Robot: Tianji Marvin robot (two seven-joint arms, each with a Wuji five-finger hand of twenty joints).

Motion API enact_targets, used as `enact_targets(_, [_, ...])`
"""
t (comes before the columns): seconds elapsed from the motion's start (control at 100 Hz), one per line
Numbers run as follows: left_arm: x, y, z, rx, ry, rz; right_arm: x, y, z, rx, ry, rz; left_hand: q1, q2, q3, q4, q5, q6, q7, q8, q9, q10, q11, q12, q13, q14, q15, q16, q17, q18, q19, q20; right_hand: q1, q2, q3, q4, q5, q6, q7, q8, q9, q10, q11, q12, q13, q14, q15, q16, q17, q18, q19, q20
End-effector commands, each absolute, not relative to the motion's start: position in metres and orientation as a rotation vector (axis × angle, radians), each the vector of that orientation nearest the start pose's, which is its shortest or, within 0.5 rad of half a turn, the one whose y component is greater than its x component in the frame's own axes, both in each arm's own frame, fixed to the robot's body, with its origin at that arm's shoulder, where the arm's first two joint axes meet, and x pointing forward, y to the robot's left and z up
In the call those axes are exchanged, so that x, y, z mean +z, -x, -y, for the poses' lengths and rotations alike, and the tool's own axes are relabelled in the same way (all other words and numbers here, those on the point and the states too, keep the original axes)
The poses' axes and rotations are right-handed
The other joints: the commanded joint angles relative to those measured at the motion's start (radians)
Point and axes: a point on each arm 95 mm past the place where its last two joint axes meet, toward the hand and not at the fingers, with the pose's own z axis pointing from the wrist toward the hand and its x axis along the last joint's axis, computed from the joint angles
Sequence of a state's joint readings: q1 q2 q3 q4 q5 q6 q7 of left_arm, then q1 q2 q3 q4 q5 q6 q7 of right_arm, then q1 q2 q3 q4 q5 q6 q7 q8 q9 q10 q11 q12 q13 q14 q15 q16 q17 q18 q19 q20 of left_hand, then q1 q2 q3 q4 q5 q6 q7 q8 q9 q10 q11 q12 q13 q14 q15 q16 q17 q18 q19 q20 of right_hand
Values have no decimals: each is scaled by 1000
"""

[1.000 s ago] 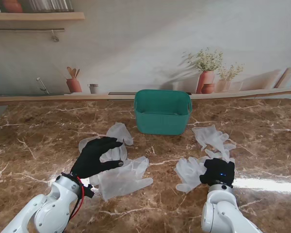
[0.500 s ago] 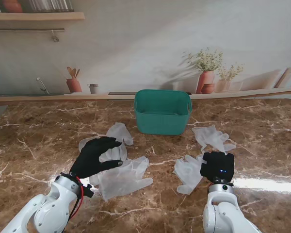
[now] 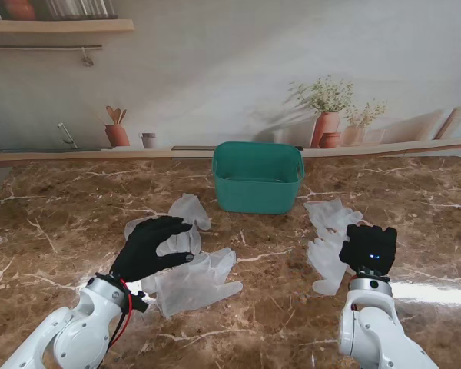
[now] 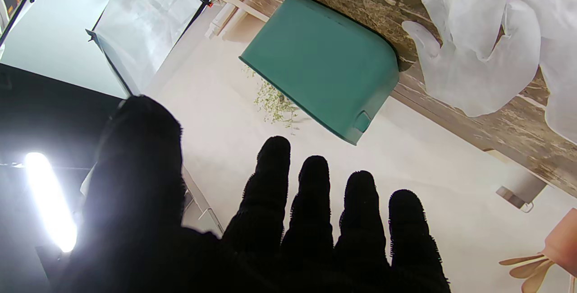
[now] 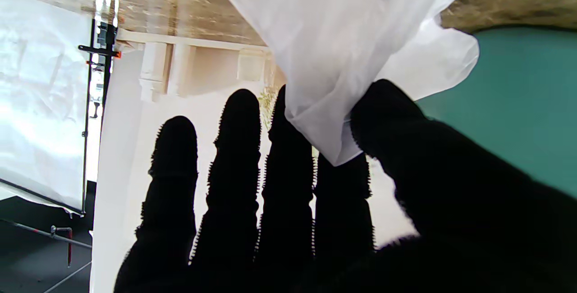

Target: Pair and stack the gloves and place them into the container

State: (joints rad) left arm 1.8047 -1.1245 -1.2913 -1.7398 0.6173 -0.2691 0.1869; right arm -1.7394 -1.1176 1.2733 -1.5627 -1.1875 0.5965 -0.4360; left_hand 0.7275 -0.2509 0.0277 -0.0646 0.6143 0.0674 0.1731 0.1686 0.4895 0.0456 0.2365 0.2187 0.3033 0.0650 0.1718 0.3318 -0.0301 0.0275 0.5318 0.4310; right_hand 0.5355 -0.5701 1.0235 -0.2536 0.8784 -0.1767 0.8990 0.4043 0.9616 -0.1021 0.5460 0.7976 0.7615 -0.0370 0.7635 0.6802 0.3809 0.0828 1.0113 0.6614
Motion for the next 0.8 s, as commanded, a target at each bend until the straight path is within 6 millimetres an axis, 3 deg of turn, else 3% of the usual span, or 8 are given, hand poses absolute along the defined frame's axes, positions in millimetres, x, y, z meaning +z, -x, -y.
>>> enact_targets(0.0, [-324,-331,14,-2039,1451,-1186,-357,-351,80,892,-1097,-1004,33,43,-35,30,-13,-17,5,-13,-24,-12,-25,-13,-39,-45,-21,-11,-3,-41,-34,-3,-24,-38,28,-14,27,-21,16,-33,21,7,0,-22,28,5,0,-16,11,10,30,-3])
enact_targets(0.12, [-324,-331,14,-2039,1454,-1187,-365,-351,80,870,-1125,-1040,37,44,-34,30,-12,-16,5,-13,-22,-10,-24,-13,-38,-45,-20,-11,-3,-41,-35,-3,-49,-111,52,-6,-47,-8,-23,-81,5,12,-18,-55,27,7,-27,-32,5,13,18,-21])
enact_targets(0.2, [-324,-331,14,-2038,1458,-1190,-369,-351,79,873,-1134,-1058,41,43,-33,30,-12,-14,5,-13,-21,-9,-24,-13,-38,-44,-20,-11,-3,-42,-37,-3,-52,-120,90,36,-77,58,-442,57,-2,1,-10,-33,27,1,-30,-27,0,14,14,-37])
enact_targets(0.3, [-323,-331,14,-2036,1459,-1193,-372,-351,77,880,-1128,-1075,45,43,-33,29,-13,-14,5,-13,-21,-8,-24,-13,-39,-44,-20,-11,-4,-43,-41,-5,26,-181,90,-13,-138,67,-547,50,28,-23,32,45,56,-9,2,-8,24,19,10,-44])
enact_targets(0.37, [-323,-331,14,-2038,1460,-1193,-373,-352,77,884,-1123,-1080,47,44,-33,29,-13,-14,4,-14,-21,-10,-24,-13,-38,-45,-19,-11,-3,-45,-44,-6,46,-187,100,-28,-79,56,-484,70,112,-38,63,84,130,-13,50,10,78,33,42,-41])
enact_targets(0.4, [-323,-331,14,-2039,1461,-1192,-373,-352,77,892,-1122,-1076,48,43,-33,29,-13,-13,4,-14,-21,-10,-24,-13,-39,-44,-20,-12,-3,-45,-45,-7,39,-173,102,-32,-70,10,-157,-102,191,-42,88,68,196,-10,76,11,123,43,81,-57])
enact_targets(0.48, [-323,-331,14,-2039,1459,-1194,-373,-352,76,912,-1128,-1065,49,44,-34,29,-13,-13,5,-13,-22,-9,-24,-13,-39,-45,-20,-12,-4,-44,-49,-8,-25,-101,60,-40,-3,-23,10,-140,270,-35,102,30,265,-2,93,8,171,50,123,-57])
enact_targets(0.79, [-323,-331,14,-2036,1460,-1200,-362,-353,82,969,-1131,-991,47,50,-36,29,-11,-16,7,-12,-26,-9,-27,-14,-44,-46,-23,-13,-4,-48,-66,-14,-194,191,-48,-10,87,-17,-100,-1,262,-10,93,-72,241,16,77,-3,134,37,141,-72])
